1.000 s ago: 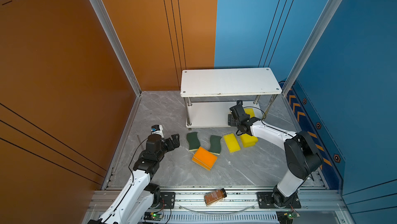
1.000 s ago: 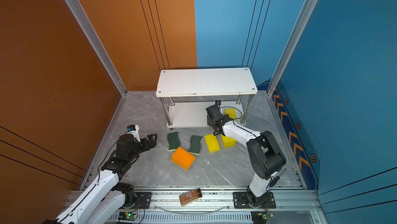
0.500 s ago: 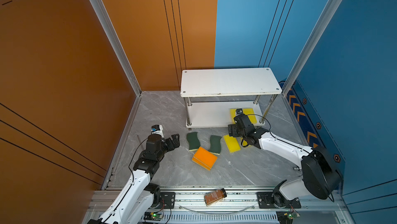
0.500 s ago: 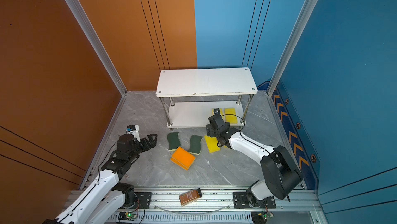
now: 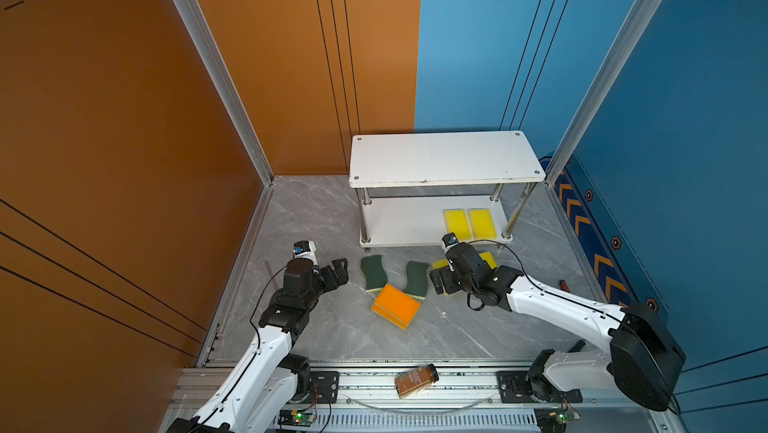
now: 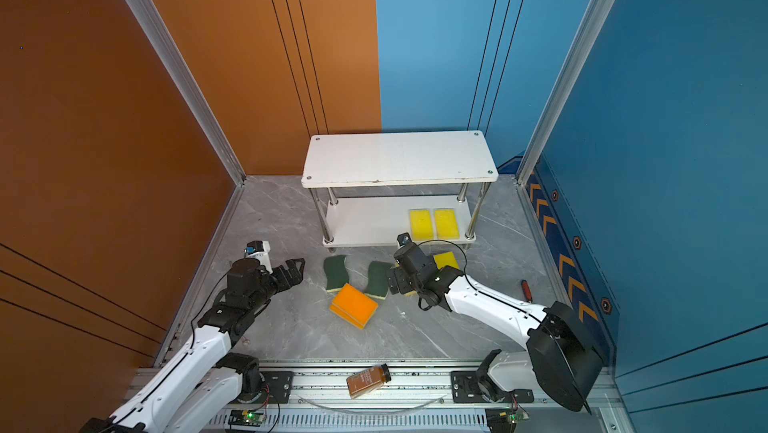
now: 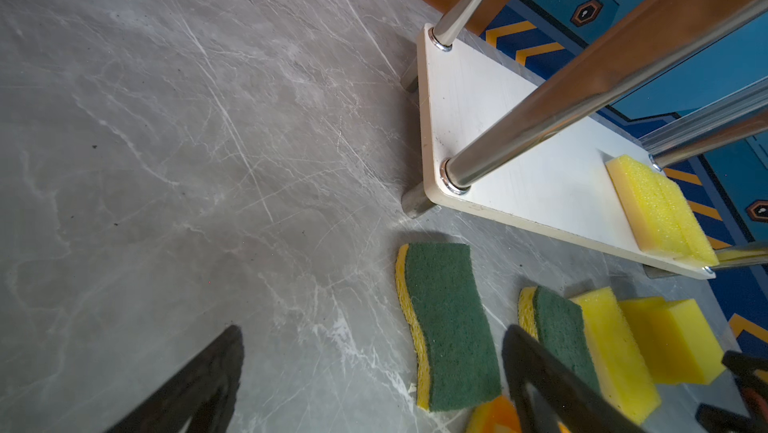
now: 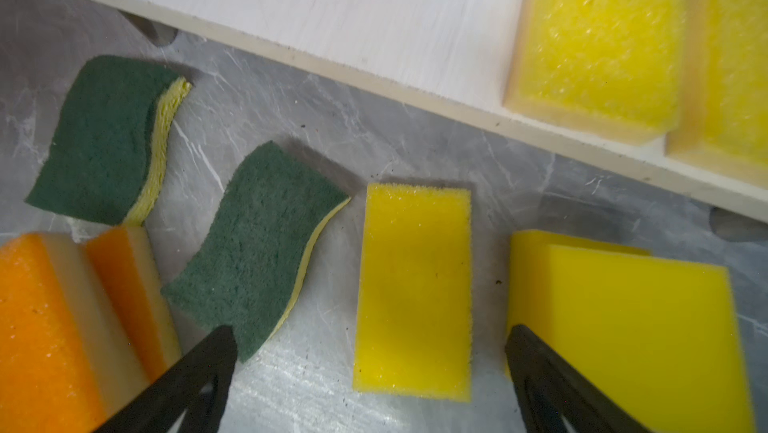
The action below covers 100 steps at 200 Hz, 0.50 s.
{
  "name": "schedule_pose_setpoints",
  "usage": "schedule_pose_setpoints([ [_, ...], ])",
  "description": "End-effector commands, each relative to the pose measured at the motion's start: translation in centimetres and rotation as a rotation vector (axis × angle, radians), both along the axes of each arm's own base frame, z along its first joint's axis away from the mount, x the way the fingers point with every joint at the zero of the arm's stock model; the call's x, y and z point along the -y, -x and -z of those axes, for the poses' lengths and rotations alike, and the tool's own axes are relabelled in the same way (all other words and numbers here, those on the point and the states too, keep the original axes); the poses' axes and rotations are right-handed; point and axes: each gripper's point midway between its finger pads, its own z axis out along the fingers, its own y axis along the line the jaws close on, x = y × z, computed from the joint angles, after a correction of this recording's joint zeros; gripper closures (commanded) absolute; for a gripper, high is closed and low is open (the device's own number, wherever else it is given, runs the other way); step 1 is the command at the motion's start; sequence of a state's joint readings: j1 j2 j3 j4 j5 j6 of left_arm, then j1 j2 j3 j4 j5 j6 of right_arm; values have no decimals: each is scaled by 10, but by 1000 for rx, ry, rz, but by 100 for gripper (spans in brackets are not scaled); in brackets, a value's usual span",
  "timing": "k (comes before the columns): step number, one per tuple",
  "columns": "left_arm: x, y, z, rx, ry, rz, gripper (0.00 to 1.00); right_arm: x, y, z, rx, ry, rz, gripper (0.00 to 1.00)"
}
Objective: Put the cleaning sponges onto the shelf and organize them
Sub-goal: 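Withdraw the right gripper and move it over the remaining yellow sponges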
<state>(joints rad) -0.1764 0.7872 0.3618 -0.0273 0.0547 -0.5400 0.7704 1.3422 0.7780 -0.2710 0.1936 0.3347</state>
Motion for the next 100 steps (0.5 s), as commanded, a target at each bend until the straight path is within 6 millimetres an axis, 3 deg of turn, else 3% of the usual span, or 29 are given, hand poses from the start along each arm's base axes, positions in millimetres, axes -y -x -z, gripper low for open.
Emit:
schedule_pose_setpoints([
  [1, 0, -4, -8, 26, 16, -1, 2, 5, 12, 24, -74, 30, 31, 0],
  [100, -1, -3, -6, 22, 13, -4, 2, 15, 18, 48, -126, 66, 67, 0],
])
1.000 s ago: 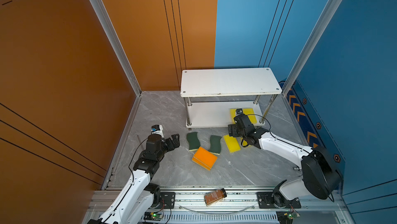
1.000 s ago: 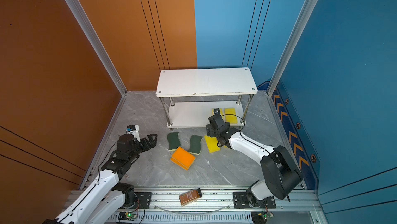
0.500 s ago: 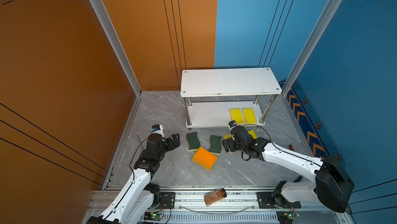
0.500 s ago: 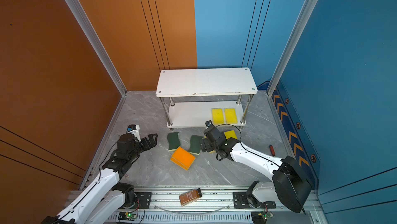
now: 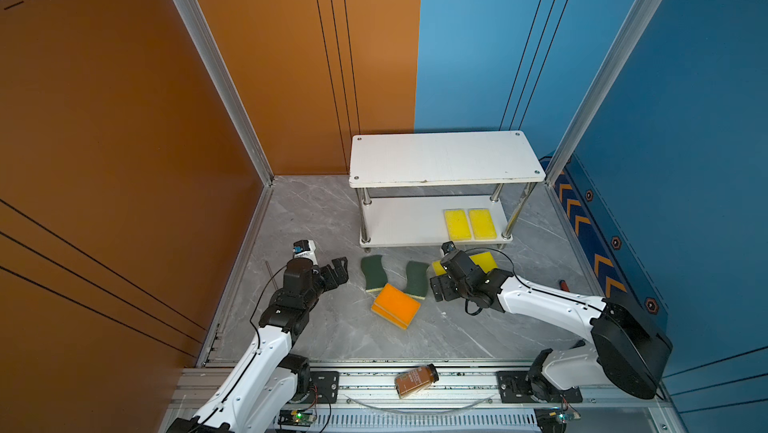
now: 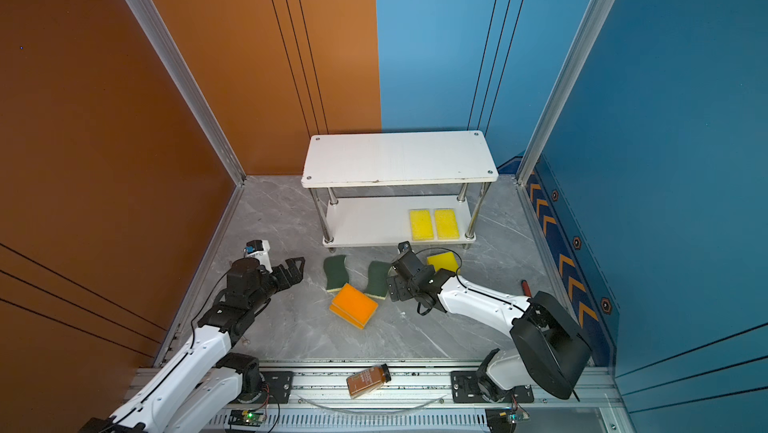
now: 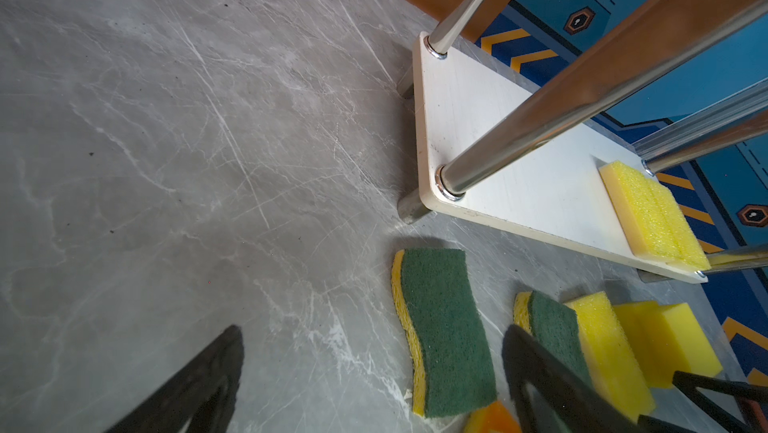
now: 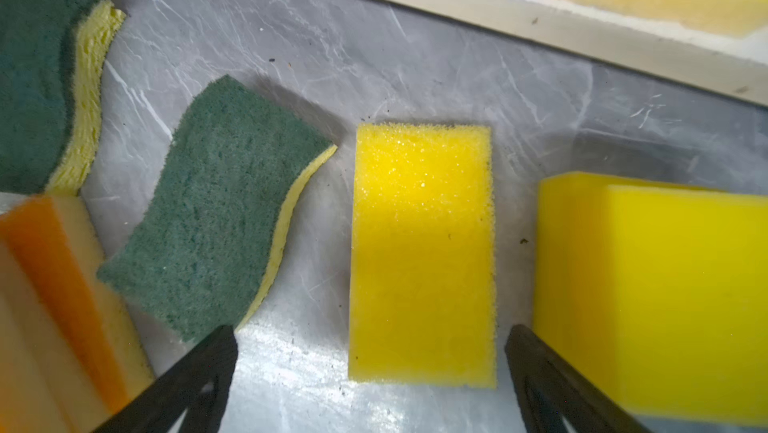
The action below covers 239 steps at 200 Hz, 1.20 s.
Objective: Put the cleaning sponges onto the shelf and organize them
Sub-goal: 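Withdraw the right gripper and move it over the remaining yellow sponges, then lower the right gripper onto the flat yellow sponge and grasp it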
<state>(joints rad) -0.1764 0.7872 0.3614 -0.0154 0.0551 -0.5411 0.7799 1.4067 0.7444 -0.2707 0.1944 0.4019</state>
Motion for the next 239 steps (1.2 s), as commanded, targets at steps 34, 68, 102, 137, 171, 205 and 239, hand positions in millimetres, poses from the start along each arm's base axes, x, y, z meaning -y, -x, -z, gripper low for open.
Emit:
schedule_pose_setpoints([
  [34, 0, -2, -5, 10, 14, 2, 2, 12, 8, 22, -61, 47, 27, 2],
  [68, 0, -2, -4, 7, 15, 1, 2, 15, 7, 31, -88, 51, 44, 2],
  [102, 0, -2, -3, 6, 14, -1, 2, 18, 5, 36, -96, 61, 57, 2],
  [137, 0, -2, -4, 6, 14, 0, 2, 16, 3, 40, -104, 58, 56, 2],
  [171, 0, -2, -4, 5, 15, 0, 2, 12, 2, 47, -119, 64, 47, 4],
  [205, -1, -2, -3, 4, 14, -3, 2, 9, 0, 51, -127, 72, 44, 6],
  [239, 0, -2, -5, 7, 17, -4, 2, 10, -1, 53, -120, 76, 55, 11],
])
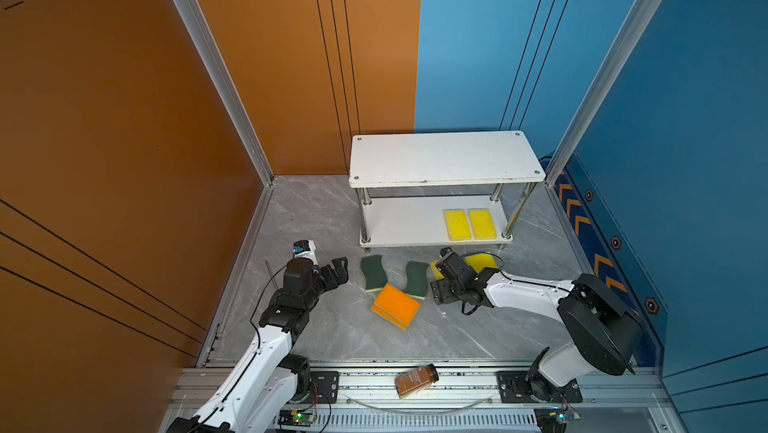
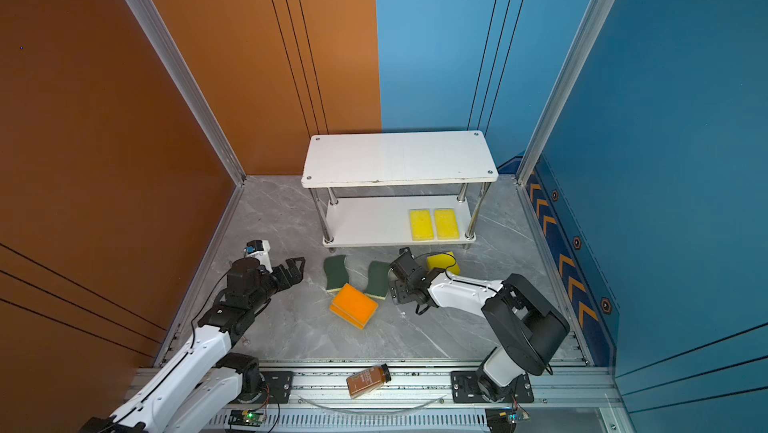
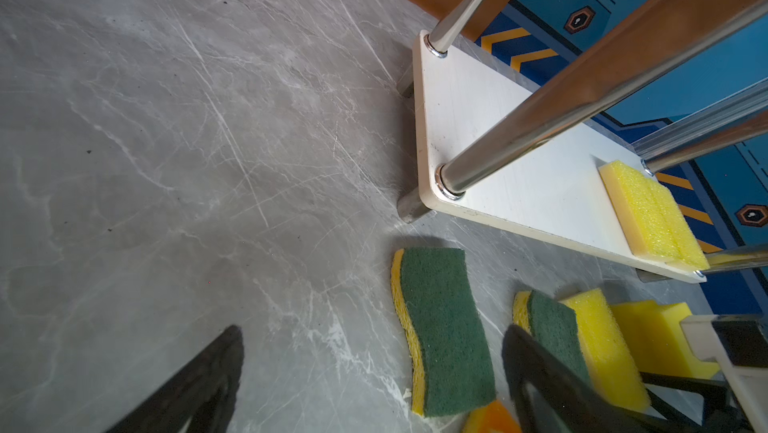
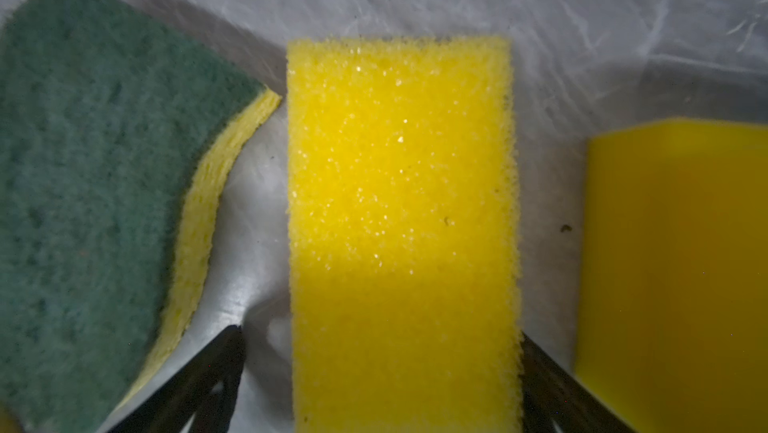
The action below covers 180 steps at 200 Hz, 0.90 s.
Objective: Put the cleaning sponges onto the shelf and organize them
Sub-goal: 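Lower the right gripper onto the flat yellow sponge and grasp it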
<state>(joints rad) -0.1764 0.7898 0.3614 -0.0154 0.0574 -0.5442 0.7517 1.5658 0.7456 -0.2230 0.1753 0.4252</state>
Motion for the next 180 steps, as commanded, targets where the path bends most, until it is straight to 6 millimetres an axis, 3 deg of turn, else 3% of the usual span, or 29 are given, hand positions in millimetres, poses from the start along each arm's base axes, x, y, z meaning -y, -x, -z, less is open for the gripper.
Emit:
schedule_pose_setpoints([
  [1, -1, -2, -6, 11, 13, -4, 2, 5, 2, 8, -25, 23, 17, 11],
  [59, 0, -1, -8, 17, 20, -2, 2, 8, 2, 6, -14, 18, 38, 24],
  [83, 1, -2, -11, 28, 33, -1, 2, 6, -1, 0, -4, -9, 46, 32],
  [135, 2, -2, -13, 34, 46, 0, 2, 5, -2, -13, 8, -56, 58, 40],
  [180, 3, -4, -14, 40, 56, -3, 2, 4, -4, -43, 55, -118, 51, 41],
])
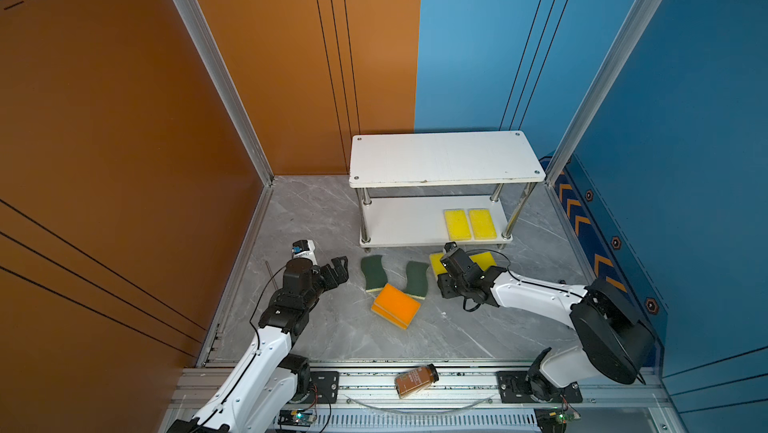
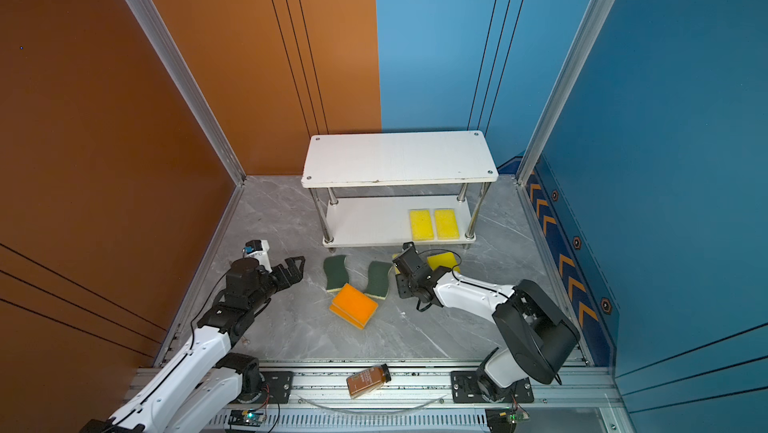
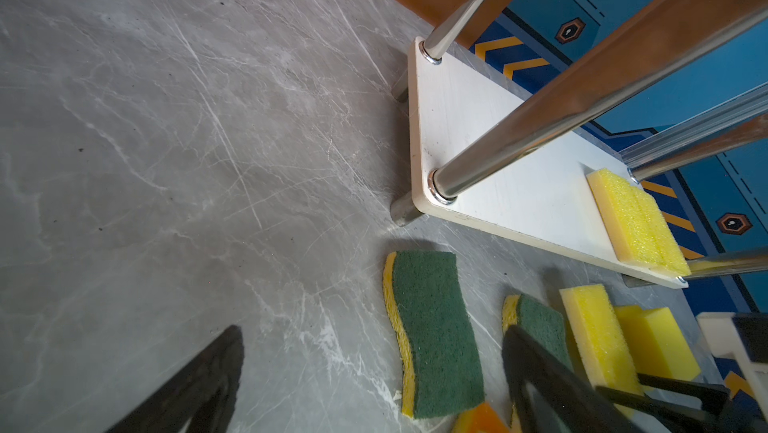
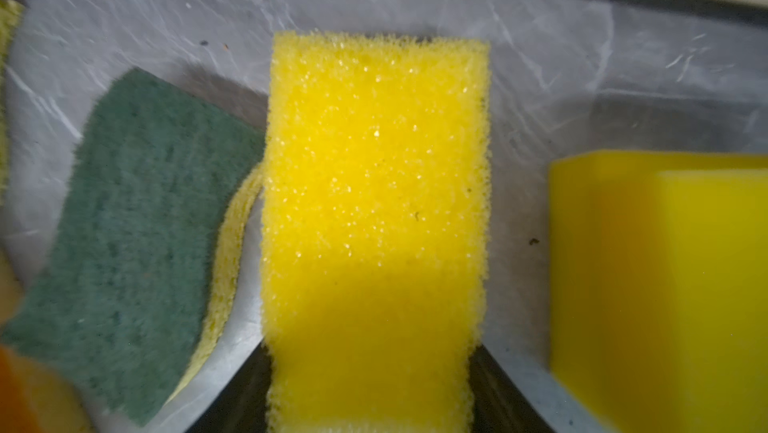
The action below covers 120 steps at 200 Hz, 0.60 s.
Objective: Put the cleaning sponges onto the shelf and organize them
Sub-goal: 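Lower the right gripper onto the flat yellow sponge and grasp it, then lift the yellow sponge with the right gripper toward the lower shelf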
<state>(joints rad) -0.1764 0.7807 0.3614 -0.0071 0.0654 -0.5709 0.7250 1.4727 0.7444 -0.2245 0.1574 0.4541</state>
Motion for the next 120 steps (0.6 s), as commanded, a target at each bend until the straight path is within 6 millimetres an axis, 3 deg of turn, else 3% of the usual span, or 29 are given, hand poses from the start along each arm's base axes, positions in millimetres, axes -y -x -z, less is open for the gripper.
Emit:
schedule_pose_setpoints([
  [1, 2, -3, -9, 29, 26, 5, 2, 3, 4, -15, 4, -33, 7, 41],
  [82, 3, -4, -7, 26, 31, 7, 2, -8, -9, -95, 148, -163, 4, 41],
  [120, 2, -4, -6, 26, 29, 6, 2, -11, -32, -113, 213, -168, 61, 41],
])
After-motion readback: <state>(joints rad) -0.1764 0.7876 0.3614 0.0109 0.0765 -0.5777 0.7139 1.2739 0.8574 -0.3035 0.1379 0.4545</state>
